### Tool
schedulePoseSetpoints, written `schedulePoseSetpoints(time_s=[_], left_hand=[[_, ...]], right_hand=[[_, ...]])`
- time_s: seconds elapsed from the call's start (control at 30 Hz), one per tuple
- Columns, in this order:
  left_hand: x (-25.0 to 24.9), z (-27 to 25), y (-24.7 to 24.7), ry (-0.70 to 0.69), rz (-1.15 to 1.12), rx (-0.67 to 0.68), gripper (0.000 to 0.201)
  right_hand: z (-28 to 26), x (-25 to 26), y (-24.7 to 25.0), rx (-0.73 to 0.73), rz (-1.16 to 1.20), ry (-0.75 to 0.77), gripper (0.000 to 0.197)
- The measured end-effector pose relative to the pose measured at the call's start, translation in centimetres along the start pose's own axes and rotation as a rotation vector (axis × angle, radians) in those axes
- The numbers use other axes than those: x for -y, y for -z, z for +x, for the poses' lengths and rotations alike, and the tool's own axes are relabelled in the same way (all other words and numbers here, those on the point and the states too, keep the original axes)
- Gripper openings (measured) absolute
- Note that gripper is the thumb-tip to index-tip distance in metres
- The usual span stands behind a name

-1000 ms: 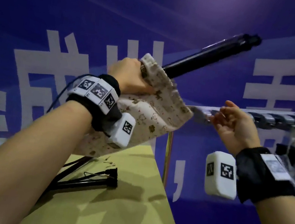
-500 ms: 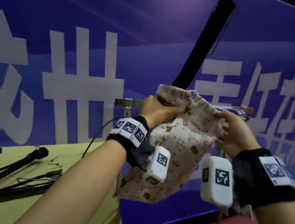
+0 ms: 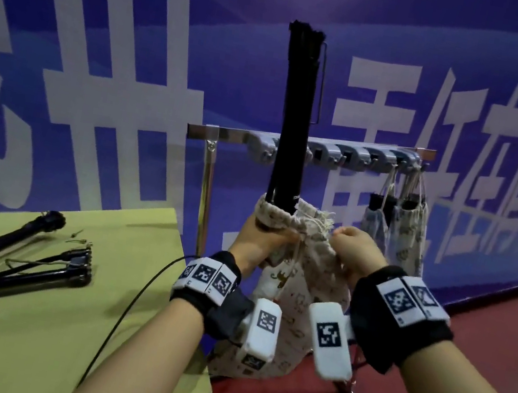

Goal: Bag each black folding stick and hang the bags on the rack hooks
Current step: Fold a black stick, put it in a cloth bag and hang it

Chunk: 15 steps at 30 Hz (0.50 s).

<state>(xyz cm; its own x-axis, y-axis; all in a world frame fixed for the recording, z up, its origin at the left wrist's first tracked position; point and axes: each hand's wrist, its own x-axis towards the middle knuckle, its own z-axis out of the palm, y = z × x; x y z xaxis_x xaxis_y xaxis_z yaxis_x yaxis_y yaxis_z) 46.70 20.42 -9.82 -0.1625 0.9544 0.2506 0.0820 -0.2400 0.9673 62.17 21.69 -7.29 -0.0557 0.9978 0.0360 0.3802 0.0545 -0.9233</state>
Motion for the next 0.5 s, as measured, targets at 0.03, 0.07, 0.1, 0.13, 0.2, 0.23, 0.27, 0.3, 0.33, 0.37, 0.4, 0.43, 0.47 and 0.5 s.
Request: schedulePoseSetpoints(time_s=[0.03,0.07,0.1,0.13,0.2,0.23,0.27,0.3,0.33,0.37,0.4,0.43,0.47,0.5], left_hand=[[0.4,-0.4,0.0,-0.009,-0.01,0.0,0.02],[0.9,-0.5,0.1,-0.014,-0.025,-0.007,0.027],[1.2,-0.7,0.3,-0.021,-0.037,-0.015,0.032],[1.7,-0.8,0.4,-0.033,-0.05,-0.021,0.033],[2.7,-0.6,0.6,-0.041,-0.058,-0.029,0.033],[3.0,-0.6,0.7,-0.04,-0.052,-0.032,0.031],[3.2,-0.5,0.8,-0.042,-0.054,-0.045,0.028],[3.4,-0.5,0.8,-0.044,-0.052,-0.053,0.027],[3.4,-0.5,0.9,-0.047,-0.071,-0.052,0.026],[3.3,-0.7,0.9,-0.053,-0.087,-0.04,0.03],[3.2,-0.8,1.0,-0.072,-0.093,-0.023,0.041],[3.1,-1.0,1.1,-0.084,-0.094,-0.003,0.055],[3.2,-0.9,1.0,-0.089,-0.096,0.01,0.063],[3.2,-1.1,1.1,-0.11,-0.103,0.02,0.066]], right_hand=[[-0.1,-0.6,-0.5,0.011,-0.005,0.001,0.034],[-0.3,-1.0,-1.0,0.047,-0.027,-0.009,0.031],[-0.4,-1.2,-1.5,0.086,-0.052,-0.025,0.025],[-0.8,-1.3,-2.0,0.112,-0.065,-0.036,0.013],[-0.7,-1.9,-2.3,0.133,-0.104,-0.079,0.032],[-0.6,-2.2,-2.5,0.15,-0.15,-0.107,0.046],[-0.8,-2.4,-2.7,0.17,-0.199,-0.117,0.053],[-0.7,-2.9,-3.0,0.189,-0.232,-0.135,0.056],[-0.7,-3.3,-3.2,0.187,-0.238,-0.151,0.057],[-0.5,-3.9,-3.5,0.187,-0.252,-0.153,0.06],[-0.5,-4.3,-3.7,0.192,-0.246,-0.161,0.064],[-0.7,-4.5,-4.0,0.205,-0.24,-0.164,0.066],[-0.3,-5.1,-4.1,0.214,-0.24,-0.137,0.066],[-0.4,-5.2,-4.2,0.205,-0.182,-0.136,0.059]])
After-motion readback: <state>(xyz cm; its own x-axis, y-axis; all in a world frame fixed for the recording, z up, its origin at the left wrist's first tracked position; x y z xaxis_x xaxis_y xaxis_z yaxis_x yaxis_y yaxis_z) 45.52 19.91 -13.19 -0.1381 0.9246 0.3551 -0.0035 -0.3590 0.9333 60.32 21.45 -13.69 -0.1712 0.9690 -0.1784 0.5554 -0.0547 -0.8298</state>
